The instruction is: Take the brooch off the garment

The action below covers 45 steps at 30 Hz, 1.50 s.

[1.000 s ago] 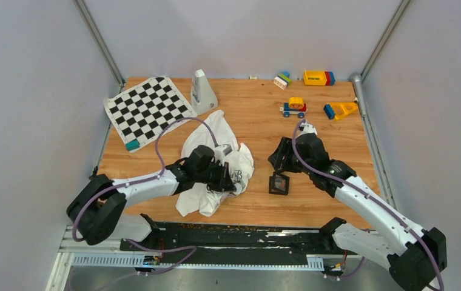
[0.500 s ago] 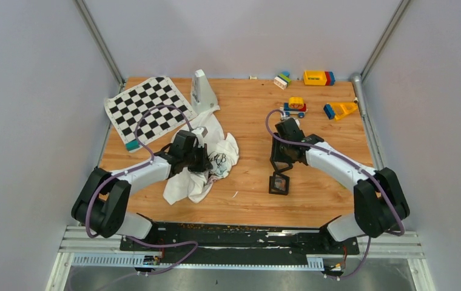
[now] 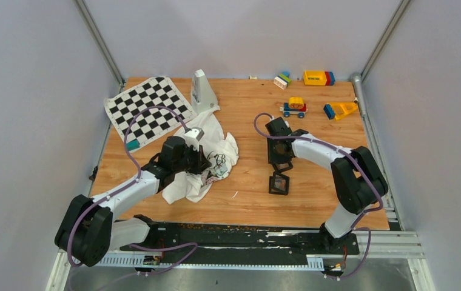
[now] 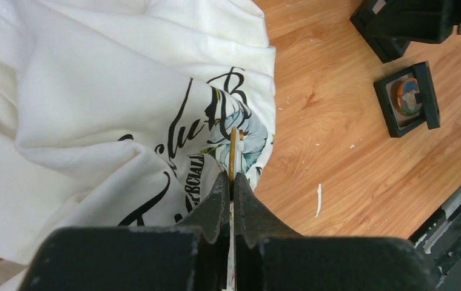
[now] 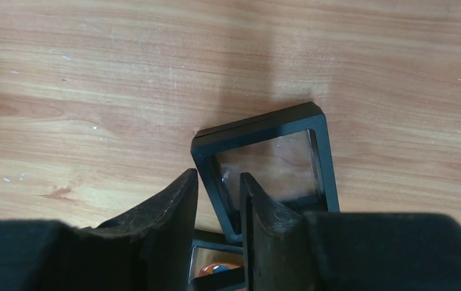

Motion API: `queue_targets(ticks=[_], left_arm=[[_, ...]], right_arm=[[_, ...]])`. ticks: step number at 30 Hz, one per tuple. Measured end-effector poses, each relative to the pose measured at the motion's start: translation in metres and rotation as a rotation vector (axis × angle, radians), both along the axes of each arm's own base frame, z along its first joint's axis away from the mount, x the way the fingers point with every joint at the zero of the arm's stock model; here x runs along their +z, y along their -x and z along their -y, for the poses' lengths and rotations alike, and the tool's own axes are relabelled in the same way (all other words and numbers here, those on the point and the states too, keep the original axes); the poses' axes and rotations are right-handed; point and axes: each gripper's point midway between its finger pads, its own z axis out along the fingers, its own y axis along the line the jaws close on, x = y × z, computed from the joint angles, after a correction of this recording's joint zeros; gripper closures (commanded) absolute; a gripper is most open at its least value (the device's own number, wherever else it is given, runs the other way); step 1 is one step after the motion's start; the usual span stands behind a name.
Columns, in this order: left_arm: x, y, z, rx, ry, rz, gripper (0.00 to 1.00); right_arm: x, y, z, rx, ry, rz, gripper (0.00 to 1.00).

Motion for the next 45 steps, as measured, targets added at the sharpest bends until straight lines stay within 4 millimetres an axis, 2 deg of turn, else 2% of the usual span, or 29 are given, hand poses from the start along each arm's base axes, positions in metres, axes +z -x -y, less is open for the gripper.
queue_targets(ticks=[5,9,12,18,23,31,35,39,45], left_arm=[[0.006,0.002,0.006,-0.031,0.032,0.02,1.0],[0.01,0.002,0.01,-0.05,0.051,0.031,1.0],[0.013,0.003,0.013,-0.069,0.071,0.044,1.0],[0.021,0.009,0.019,-0.113,0.112,0.07,1.0],[0.031,0.013,0.027,-0.161,0.156,0.103,1.0],[0.035,0.036,0.054,-0.273,0.138,0.158,1.0],[0.047,0.044,0.063,-0.315,0.106,0.259,1.0],[0.052,0.042,0.057,-0.304,0.088,0.369,1.0],[0.025,0.042,0.04,-0.256,0.004,0.452,1.0]], right_arm=[[-0.006,0.001,0.0,0.013,0.011,-0.016,0.79],[-0.004,0.0,-0.002,0.023,0.002,-0.015,0.94],[-0.001,-0.001,-0.006,0.029,-0.013,-0.016,1.0],[0.013,-0.003,-0.021,0.061,-0.087,-0.013,1.0],[0.044,0.001,-0.045,0.117,-0.228,-0.002,1.0],[0.084,0.024,-0.093,0.181,-0.537,-0.076,1.0],[0.098,0.039,-0.111,0.199,-0.687,-0.119,1.0],[0.1,0.056,-0.123,0.214,-0.815,-0.192,1.0],[0.098,0.071,-0.134,0.244,-0.939,-0.276,1.0]])
